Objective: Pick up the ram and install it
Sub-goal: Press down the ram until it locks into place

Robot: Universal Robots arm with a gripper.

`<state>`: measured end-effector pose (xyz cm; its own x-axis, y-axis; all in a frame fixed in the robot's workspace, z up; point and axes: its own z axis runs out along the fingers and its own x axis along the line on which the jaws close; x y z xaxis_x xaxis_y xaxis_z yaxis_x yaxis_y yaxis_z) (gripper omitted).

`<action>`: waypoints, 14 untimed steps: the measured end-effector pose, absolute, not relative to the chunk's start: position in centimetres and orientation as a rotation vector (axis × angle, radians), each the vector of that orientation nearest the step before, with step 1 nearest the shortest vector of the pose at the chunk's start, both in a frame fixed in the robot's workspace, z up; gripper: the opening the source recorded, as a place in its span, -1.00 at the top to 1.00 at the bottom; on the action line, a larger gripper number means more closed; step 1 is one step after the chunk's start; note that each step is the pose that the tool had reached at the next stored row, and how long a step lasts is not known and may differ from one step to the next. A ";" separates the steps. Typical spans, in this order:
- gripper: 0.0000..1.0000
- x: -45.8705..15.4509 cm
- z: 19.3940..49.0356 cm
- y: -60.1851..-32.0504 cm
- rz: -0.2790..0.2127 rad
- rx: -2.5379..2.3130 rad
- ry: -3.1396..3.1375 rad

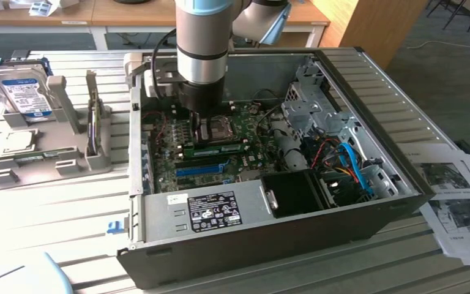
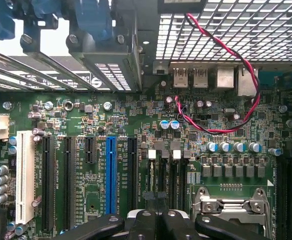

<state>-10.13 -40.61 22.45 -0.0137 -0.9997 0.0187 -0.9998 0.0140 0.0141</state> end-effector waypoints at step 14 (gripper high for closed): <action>0.81 -10.1 22.4 -40.6 0.004 2.191 -2.222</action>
<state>-10.11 -40.58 22.36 -0.0138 -0.9998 0.0170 -0.9998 0.0141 0.0128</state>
